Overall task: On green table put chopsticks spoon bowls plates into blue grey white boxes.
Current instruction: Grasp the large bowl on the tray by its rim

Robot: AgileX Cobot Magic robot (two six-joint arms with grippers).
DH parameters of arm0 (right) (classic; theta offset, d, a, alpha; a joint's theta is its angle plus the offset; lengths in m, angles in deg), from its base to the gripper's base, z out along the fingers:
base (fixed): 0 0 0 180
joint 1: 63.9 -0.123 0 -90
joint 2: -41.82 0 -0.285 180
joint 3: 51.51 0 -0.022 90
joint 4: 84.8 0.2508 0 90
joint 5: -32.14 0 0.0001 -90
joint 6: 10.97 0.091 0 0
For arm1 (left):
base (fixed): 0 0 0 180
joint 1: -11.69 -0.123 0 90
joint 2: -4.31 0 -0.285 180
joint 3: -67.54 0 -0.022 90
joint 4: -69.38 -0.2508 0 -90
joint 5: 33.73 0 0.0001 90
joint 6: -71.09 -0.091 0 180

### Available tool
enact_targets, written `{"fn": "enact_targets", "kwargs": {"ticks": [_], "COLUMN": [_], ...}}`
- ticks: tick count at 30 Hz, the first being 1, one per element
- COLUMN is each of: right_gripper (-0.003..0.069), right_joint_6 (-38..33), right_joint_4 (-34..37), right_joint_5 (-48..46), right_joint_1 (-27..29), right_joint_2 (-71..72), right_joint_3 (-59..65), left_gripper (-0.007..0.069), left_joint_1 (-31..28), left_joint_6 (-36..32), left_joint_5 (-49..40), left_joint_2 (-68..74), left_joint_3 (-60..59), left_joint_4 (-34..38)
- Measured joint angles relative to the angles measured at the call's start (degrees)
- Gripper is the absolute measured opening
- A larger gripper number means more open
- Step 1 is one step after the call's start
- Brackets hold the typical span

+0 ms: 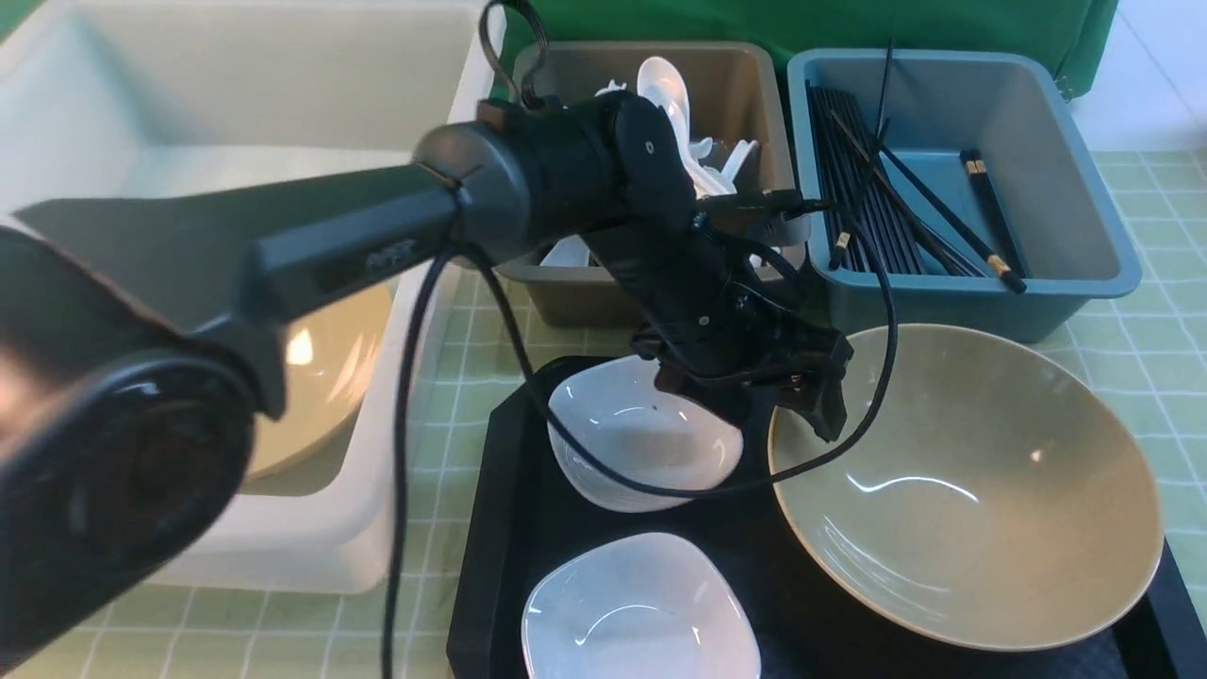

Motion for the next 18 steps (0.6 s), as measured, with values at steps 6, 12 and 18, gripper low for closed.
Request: {"fn": "enact_targets", "kwargs": {"ticks": [6, 12, 18], "right_gripper": [0.0025, 0.0025, 0.0025], "right_joint_6": [0.0, 1.0, 1.2], "right_joint_4": [-2.2, -4.0, -4.1], "right_joint_5": [0.0, 0.0, 0.1], "right_joint_1": [0.0, 0.0, 0.0], "right_joint_2": [0.1, 0.1, 0.1], "right_joint_3": [0.3, 0.3, 0.3], "left_gripper": [0.0169, 0.0016, 0.0015], "left_joint_1": [-0.1, -0.1, -0.1], "left_joint_6": [-3.0, -4.8, -6.2], "left_joint_5": [-0.6, -3.5, -9.0], "left_joint_2": [1.3, 1.3, 0.2], "left_joint_3": [2.9, 3.2, 7.1], "left_joint_4": [2.3, 2.6, 2.1]}}
